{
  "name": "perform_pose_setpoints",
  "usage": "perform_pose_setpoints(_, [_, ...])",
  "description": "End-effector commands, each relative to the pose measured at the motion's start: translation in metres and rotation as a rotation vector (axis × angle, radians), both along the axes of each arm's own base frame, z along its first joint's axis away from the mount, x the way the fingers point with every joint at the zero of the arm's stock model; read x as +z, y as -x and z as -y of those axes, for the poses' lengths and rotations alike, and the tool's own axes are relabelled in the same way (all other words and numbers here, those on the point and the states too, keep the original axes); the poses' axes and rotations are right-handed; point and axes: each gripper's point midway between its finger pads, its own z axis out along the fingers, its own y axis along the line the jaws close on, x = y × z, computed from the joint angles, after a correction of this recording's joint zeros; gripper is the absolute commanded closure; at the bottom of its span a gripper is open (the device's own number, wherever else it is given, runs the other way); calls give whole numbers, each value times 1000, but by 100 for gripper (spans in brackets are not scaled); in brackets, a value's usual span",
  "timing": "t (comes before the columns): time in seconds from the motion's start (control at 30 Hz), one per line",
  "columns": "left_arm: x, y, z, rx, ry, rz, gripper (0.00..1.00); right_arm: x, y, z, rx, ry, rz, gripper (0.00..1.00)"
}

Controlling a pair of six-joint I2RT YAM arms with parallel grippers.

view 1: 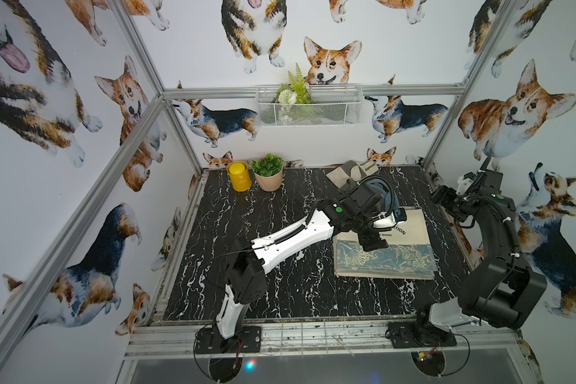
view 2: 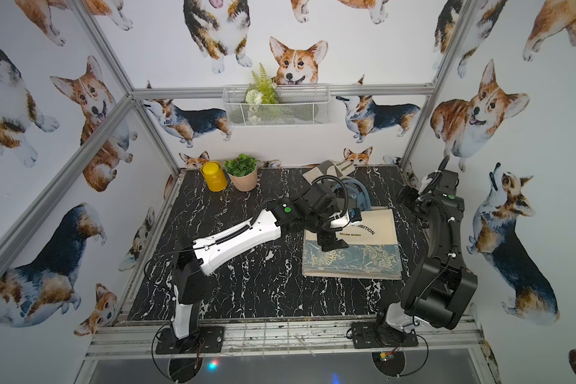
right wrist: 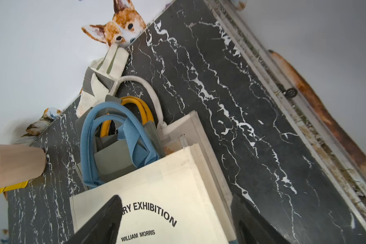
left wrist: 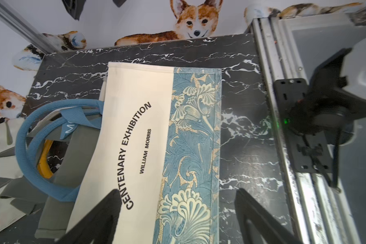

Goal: Put away the canvas bag
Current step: Place the canvas bag at the center of the board.

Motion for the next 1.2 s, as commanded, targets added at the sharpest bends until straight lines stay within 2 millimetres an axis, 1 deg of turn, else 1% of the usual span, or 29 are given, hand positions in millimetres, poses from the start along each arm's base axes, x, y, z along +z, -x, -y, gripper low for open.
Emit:
perform_pose_setpoints(0.0, [11,-11,-18,57,24,-141,12,-15,9,-15,51,-71,-52,17])
perform_pose_setpoints(0.03, [13,-24,-23,109,43,-190,11,-20,11,-17,58,-77,-66,18])
perform_pose_setpoints(0.1, [15,-54,-36,219,94,-343,9,-35,15,-20,77,-83,-105,18])
perform_pose_setpoints(0.17, [9,-82,-51,322,129,-486,6,-50,19,-25,113,-60,-152,17])
perform_pose_setpoints(0.2, [5,-94,-58,360,143,-537,5,-58,19,-29,139,-59,-163,16])
perform_pose_setpoints(0.3, [-12,-114,-74,437,149,-577,5,-80,18,-34,168,-41,-189,15])
perform_pose_setpoints(0.43, [-37,-122,-88,515,74,-581,5,-110,23,-38,188,-43,-306,15])
perform_pose_setpoints(0.57, [-58,-118,-95,529,29,-614,4,-137,31,-50,223,-47,-384,15])
perform_pose_setpoints(0.7, [-76,-120,-107,583,-23,-634,4,-151,32,-68,246,-73,-420,18])
perform_pose_setpoints(0.8, [-82,-123,-116,612,-40,-624,4,-155,32,-86,260,-85,-431,19])
perform_pose_setpoints(0.9, [-89,-124,-124,635,-57,-628,5,-154,30,-106,285,-73,-420,19])
perform_pose_setpoints(1.0, [-95,-122,-132,651,-80,-630,5,-149,26,-125,311,-64,-398,19])
perform_pose_setpoints(1.07, [-99,-120,-136,654,-90,-628,5,-147,24,-135,320,-53,-396,20])
perform_pose_setpoints(1.17, [-101,-118,-140,660,-98,-618,5,-149,25,-151,359,2,-417,20])
